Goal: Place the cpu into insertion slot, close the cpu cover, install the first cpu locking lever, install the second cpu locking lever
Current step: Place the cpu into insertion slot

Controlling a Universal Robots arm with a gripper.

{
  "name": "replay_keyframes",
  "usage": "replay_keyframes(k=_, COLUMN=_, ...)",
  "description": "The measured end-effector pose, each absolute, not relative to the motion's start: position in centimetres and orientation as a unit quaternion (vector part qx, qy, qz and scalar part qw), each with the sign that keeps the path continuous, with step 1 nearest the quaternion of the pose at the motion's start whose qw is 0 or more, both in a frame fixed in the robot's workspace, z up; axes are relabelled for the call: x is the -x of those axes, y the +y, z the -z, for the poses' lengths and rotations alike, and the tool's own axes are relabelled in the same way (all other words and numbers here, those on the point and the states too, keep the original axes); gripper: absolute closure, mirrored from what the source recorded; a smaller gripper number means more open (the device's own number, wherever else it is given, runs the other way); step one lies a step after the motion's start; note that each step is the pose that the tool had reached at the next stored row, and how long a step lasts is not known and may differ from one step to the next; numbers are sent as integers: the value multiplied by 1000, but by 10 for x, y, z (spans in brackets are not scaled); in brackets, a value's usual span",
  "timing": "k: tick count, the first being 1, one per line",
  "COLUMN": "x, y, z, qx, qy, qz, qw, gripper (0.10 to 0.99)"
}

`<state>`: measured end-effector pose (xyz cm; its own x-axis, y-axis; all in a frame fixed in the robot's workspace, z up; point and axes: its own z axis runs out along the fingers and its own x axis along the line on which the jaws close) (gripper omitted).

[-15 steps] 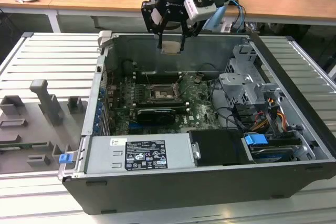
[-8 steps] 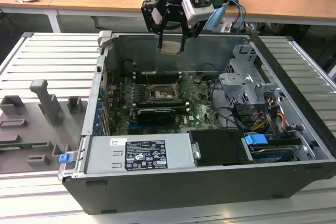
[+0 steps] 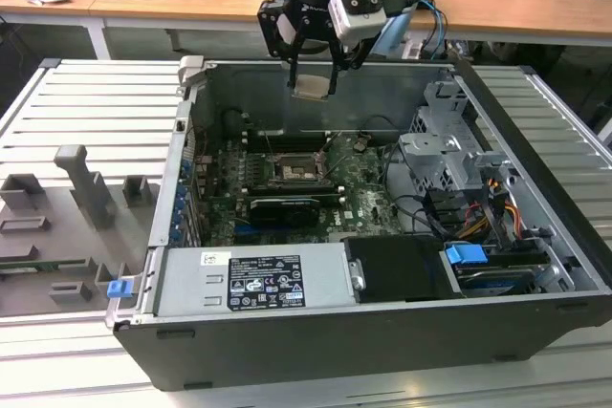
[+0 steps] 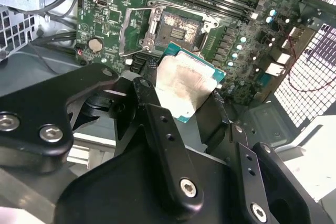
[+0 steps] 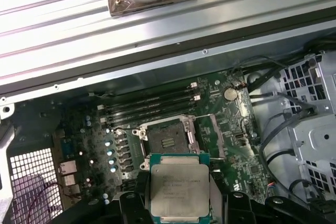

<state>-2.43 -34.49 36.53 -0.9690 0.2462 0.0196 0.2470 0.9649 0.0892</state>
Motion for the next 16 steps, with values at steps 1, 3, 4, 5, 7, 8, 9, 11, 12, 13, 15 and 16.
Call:
replay_keyframes(k=1, x=24, y=-345, z=-365, qx=128, qy=-991, qz=46, qw=4, gripper=545)
replay_keyframes(k=3, x=24, y=-345, z=-365, qx=135, qy=-990, qz=46, qw=4, gripper=545)
replay_keyframes(k=4, x=24, y=-345, z=-365, qx=137, qy=-990, qz=46, qw=4, gripper=545)
replay_keyframes(k=5, x=24, y=-345, z=-365, qx=140, qy=-989, qz=46, qw=3, gripper=545)
replay_keyframes(k=7, x=24, y=-345, z=-365, qx=149, qy=-988, qz=46, qw=3, gripper=545)
replay_keyframes(k=8, x=24, y=-345, z=-365, qx=152, qy=-987, qz=46, qw=3, gripper=545)
replay_keyframes(k=9, x=24, y=-345, z=-365, qx=154, qy=-987, qz=46, qw=3, gripper=545)
replay_keyframes(k=11, x=24, y=-345, z=-365, qx=163, qy=-986, qz=46, qw=2, gripper=545)
replay_keyframes(k=12, x=24, y=-345, z=-365, qx=166, qy=-985, qz=46, qw=2, gripper=545)
replay_keyframes(k=13, x=24, y=-345, z=-365, qx=168, qy=-985, qz=46, qw=2, gripper=545)
replay_keyframes(k=15, x=24, y=-345, z=-365, qx=175, qy=-984, qz=46, qw=2, gripper=545)
replay_keyframes(k=16, x=24, y=-345, z=-365, qx=178, qy=-983, qz=46, qw=2, gripper=545)
